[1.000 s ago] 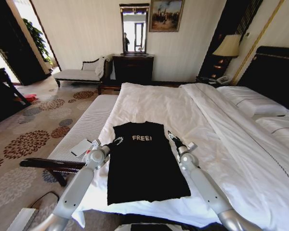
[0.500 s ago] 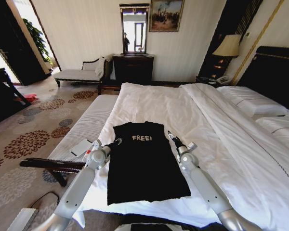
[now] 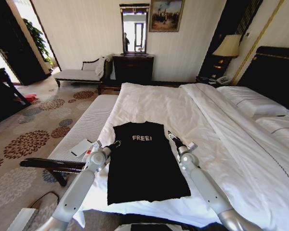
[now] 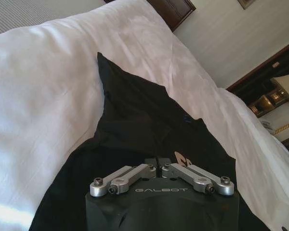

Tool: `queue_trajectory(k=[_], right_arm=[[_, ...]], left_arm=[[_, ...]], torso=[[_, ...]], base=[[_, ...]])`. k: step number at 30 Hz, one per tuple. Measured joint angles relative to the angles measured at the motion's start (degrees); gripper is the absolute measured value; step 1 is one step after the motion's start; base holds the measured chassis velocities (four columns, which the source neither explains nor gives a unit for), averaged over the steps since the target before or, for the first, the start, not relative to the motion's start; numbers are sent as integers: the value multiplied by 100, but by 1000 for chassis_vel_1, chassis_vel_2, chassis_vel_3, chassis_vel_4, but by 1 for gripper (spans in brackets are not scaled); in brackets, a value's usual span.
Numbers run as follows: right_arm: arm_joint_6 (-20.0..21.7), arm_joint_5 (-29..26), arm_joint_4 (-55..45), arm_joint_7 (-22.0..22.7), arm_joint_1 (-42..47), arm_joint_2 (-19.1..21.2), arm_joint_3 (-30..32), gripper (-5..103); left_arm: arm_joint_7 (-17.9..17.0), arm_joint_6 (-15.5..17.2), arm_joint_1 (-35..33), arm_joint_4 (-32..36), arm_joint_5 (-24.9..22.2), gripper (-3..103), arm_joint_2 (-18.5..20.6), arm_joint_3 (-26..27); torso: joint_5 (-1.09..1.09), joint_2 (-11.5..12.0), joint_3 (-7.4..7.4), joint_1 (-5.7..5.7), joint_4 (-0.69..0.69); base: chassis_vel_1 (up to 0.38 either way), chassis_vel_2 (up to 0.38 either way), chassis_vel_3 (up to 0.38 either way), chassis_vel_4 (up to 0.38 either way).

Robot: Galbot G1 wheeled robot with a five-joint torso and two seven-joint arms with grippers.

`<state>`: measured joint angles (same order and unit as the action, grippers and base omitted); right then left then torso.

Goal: Fold the clothes on the bed.

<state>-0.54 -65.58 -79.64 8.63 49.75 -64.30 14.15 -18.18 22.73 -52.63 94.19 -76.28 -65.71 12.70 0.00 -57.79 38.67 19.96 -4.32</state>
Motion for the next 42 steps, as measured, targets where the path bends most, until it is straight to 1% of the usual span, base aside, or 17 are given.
queue_trajectory(k=[12, 13, 15, 16, 17, 19, 20, 22, 23, 26, 28, 29, 33, 35, 38, 39, 42], right_arm=[[15, 35, -10, 50, 4, -5, 3, 100], [16, 39, -5, 52, 4, -8, 4, 100], [17, 42, 2, 54, 3, -10, 6, 100], [17, 43, 6, 56, 3, -11, 12, 100], [18, 43, 8, 58, 3, -10, 18, 100], [18, 44, 8, 59, 14, 1, 34, 100], [18, 44, 8, 59, 14, 1, 34, 100], [18, 48, 7, 61, 30, 7, 49, 100], [18, 48, 7, 61, 30, 7, 49, 100], [18, 53, -6, 63, 59, 7, 69, 100], [18, 56, -27, 65, 79, 3, 78, 100], [18, 56, -27, 65, 79, 3, 78, 100], [20, 87, -74, 74, 104, -22, 79, 100], [20, 91, -84, 76, 109, -34, 76, 100], [22, 101, -111, 79, 125, -58, 64, 100], [22, 101, -111, 79, 125, -58, 64, 100], [26, 102, -136, 82, 142, -69, 62, 100]], left_arm=[[-33, 54, -312, 269, 339, -2, 108, -6], [-32, 66, -353, 343, 368, 3, 128, 1], [-31, 86, -417, 454, 410, 3, 161, 16], [-28, 101, -494, 601, 459, 14, 207, 38], [-25, 108, -553, 731, 488, 14, 243, 63], [-13, 131, -696, 1049, 516, 24, 327, 131], [-13, 131, -696, 1049, 516, 24, 327, 131], [-9, 151, -811, 1371, 509, 36, 389, 231], [-9, 151, -811, 1371, 509, 36, 389, 231], [-27, 159, -823, 1588, 376, 46, 398, 442], [-60, 156, -703, 1553, 249, 57, 367, 606], [-60, 156, -703, 1553, 249, 57, 367, 606], [-94, 105, -176, 832, 93, 79, 277, 816], [-94, 104, -14, 581, 63, 79, 252, 819], [-71, 112, 497, -141, -25, 95, 164, 763], [-71, 112, 497, -141, -25, 95, 164, 763], [7, 111, 1123, -1075, 27, 100, 7, 646]], torso=[[-1, 0, 0, 0, 0], [0, 0, 0, 0, 1], [0, 0, 0, 0, 1], [-1, 0, 0, 0, 1], [-1, 0, 0, 0, 1], [0, 0, 0, 0, 1], [0, 0, 0, 0, 1], [0, 0, 0, 0, 1], [0, 0, 0, 0, 1], [0, 0, 0, -1, 1], [0, 0, 0, 0, 1], [0, 0, 0, 0, 1], [0, 0, 0, 0, 0], [-1, 0, 0, 0, 1], [0, 0, 1, 0, 1], [0, 0, 1, 0, 1], [0, 0, 0, 0, 0]], base=[[0, 0, 0, 0], [0, 0, 0, 0], [0, 0, 0, 0], [0, 0, 0, 0], [0, 0, 0, 0], [0, 0, 0, 0], [0, 0, 0, 0], [0, 0, 0, 0], [0, 0, 0, 0], [0, 0, 0, 0], [0, 0, 0, 0], [0, 0, 0, 0], [0, 0, 0, 0], [0, 0, 0, 0], [0, 0, 0, 0], [0, 0, 0, 0], [0, 0, 0, 0]])
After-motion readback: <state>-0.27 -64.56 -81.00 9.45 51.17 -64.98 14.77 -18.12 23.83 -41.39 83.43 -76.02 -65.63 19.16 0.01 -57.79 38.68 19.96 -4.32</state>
